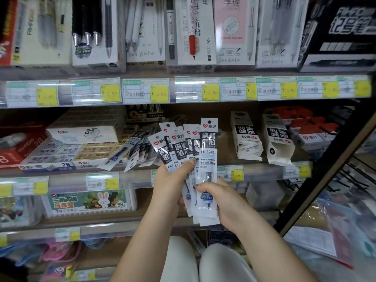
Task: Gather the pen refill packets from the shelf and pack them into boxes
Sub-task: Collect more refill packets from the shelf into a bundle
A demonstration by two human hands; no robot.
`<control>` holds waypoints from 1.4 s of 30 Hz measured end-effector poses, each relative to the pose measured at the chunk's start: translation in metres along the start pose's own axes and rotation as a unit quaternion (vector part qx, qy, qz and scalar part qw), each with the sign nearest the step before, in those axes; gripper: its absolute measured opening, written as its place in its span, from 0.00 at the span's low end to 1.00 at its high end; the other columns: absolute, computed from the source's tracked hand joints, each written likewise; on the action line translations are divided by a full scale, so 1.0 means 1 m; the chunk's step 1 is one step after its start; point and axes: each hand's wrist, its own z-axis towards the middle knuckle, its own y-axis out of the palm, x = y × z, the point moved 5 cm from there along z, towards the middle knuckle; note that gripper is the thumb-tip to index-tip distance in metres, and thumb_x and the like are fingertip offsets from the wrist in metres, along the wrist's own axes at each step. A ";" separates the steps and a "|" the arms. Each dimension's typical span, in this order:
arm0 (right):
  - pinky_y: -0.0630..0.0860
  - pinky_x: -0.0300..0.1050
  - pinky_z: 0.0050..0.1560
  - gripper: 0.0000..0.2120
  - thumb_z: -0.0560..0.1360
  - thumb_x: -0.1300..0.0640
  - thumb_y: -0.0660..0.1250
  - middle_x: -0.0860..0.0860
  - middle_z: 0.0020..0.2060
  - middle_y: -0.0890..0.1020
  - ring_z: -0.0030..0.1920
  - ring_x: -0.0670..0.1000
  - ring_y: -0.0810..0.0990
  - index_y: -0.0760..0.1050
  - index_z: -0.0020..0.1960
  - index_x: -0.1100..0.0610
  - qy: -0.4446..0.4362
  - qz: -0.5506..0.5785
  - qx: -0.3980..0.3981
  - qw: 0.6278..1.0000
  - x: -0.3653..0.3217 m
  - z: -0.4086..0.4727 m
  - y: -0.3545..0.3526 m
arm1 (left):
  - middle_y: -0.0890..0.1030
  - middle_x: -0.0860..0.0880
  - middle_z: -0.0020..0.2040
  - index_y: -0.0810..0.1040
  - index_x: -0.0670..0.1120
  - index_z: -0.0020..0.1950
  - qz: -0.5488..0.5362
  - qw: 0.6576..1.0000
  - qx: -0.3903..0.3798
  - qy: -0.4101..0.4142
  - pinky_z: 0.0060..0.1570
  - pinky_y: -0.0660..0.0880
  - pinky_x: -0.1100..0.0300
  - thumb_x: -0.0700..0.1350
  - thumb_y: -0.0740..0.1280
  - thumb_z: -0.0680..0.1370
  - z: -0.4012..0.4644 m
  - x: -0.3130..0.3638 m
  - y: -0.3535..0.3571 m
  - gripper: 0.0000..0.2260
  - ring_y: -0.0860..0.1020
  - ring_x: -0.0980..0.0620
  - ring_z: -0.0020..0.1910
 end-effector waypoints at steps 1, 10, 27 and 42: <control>0.77 0.59 0.52 0.11 0.74 0.69 0.61 0.60 0.41 0.84 0.42 0.60 0.81 0.77 0.50 0.58 0.000 -0.002 0.000 1.000 0.000 -0.001 0.000 | 0.82 0.44 0.40 0.77 0.40 0.54 0.000 1.000 -0.001 -0.002 0.19 0.67 0.69 0.37 0.67 0.76 0.000 0.000 0.000 0.07 0.77 0.55 0.24; 0.79 0.49 0.43 0.10 0.75 0.65 0.62 0.54 0.35 0.85 0.35 0.53 0.83 0.77 0.50 0.54 0.011 0.017 -0.008 1.000 -0.001 -0.004 -0.001 | 0.83 0.46 0.37 0.77 0.43 0.48 -0.005 1.000 0.005 -0.007 0.17 0.64 0.68 0.40 0.67 0.77 0.002 -0.005 -0.002 0.01 0.77 0.52 0.23; 0.78 0.48 0.43 0.11 0.75 0.69 0.61 0.55 0.38 0.84 0.38 0.55 0.82 0.77 0.48 0.56 -0.018 -0.015 0.015 1.000 -0.004 -0.006 0.002 | 0.84 0.47 0.37 0.77 0.46 0.44 -0.004 1.000 0.001 0.005 0.20 0.69 0.66 0.35 0.69 0.74 0.000 -0.003 0.002 0.06 0.80 0.52 0.26; 0.79 0.47 0.43 0.13 0.74 0.69 0.60 0.53 0.36 0.83 0.38 0.52 0.82 0.77 0.46 0.53 -0.018 -0.132 -0.023 0.991 -0.004 -0.009 0.009 | 0.85 0.49 0.41 0.79 0.47 0.46 0.042 0.998 -0.020 0.035 0.44 0.79 0.50 0.34 0.71 0.72 0.007 -0.007 0.001 0.09 0.84 0.48 0.41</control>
